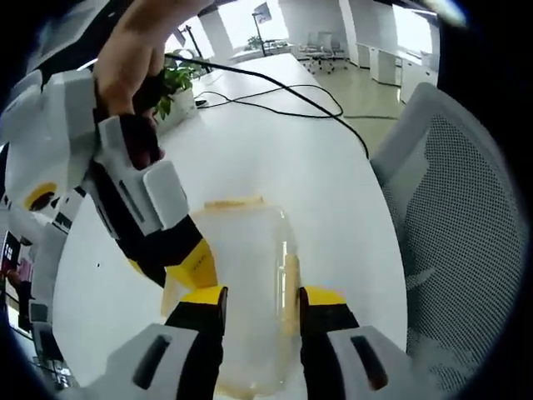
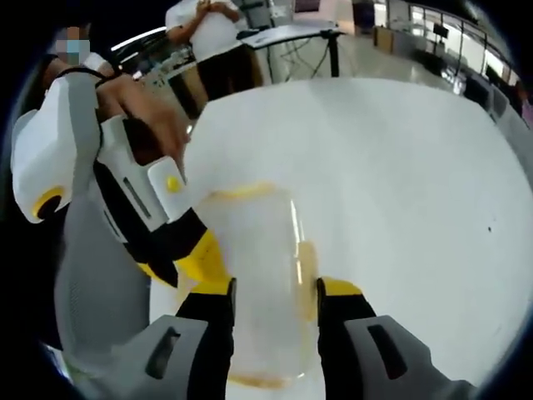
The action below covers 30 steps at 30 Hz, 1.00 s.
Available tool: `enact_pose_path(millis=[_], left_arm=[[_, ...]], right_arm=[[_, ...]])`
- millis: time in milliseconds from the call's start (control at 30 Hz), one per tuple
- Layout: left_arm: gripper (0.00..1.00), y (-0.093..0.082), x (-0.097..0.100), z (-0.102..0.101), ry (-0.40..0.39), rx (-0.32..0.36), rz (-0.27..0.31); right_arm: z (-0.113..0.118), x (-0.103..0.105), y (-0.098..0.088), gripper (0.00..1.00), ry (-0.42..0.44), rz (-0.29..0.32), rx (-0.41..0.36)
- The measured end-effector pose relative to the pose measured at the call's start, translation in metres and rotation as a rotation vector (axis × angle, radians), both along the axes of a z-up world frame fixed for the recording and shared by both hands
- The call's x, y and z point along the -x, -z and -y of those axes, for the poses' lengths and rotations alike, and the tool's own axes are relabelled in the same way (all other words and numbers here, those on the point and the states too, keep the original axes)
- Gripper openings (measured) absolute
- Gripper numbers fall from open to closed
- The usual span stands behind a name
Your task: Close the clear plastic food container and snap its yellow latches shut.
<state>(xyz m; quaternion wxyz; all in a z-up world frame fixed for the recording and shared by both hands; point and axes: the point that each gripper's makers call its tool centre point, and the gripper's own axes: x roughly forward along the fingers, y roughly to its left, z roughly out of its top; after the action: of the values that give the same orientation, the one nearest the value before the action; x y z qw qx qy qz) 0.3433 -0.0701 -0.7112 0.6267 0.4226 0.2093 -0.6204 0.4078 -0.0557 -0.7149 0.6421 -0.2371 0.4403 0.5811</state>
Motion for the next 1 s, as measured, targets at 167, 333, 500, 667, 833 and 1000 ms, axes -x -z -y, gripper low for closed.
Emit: enact_pose_path(millis=[167,333,500,667,833,1000], left_arm=[[0.3,0.0002,-0.0014,0.0,0.001,-0.007,-0.011],[0.29,0.0003,-0.0019,0.0004,-0.007,-0.01,-0.027],[0.28,0.0007,-0.0026,0.0003,-0.016,-0.009,-0.035],[0.28,0.0012,-0.0036,0.001,-0.044,-0.01,-0.04],[0.27,0.0008,-0.0045,0.0031,-0.055,-0.01,-0.039],[0.27,0.0009,-0.004,0.0047,-0.068,-0.002,-0.011]], right_arm=[[-0.0007,-0.0005,0.0004,0.36,-0.003,0.001,0.008],[-0.0002,-0.0007,0.0012,0.35,0.005,-0.003,0.014],[-0.0007,-0.0006,0.0016,0.34,0.024,-0.012,0.018],[-0.0006,-0.0004,0.0018,0.32,0.045,-0.018,0.022],[-0.0009,0.0013,0.0027,0.3,0.062,-0.038,0.029],[-0.0021,0.0033,0.0018,0.3,0.064,-0.05,0.033]])
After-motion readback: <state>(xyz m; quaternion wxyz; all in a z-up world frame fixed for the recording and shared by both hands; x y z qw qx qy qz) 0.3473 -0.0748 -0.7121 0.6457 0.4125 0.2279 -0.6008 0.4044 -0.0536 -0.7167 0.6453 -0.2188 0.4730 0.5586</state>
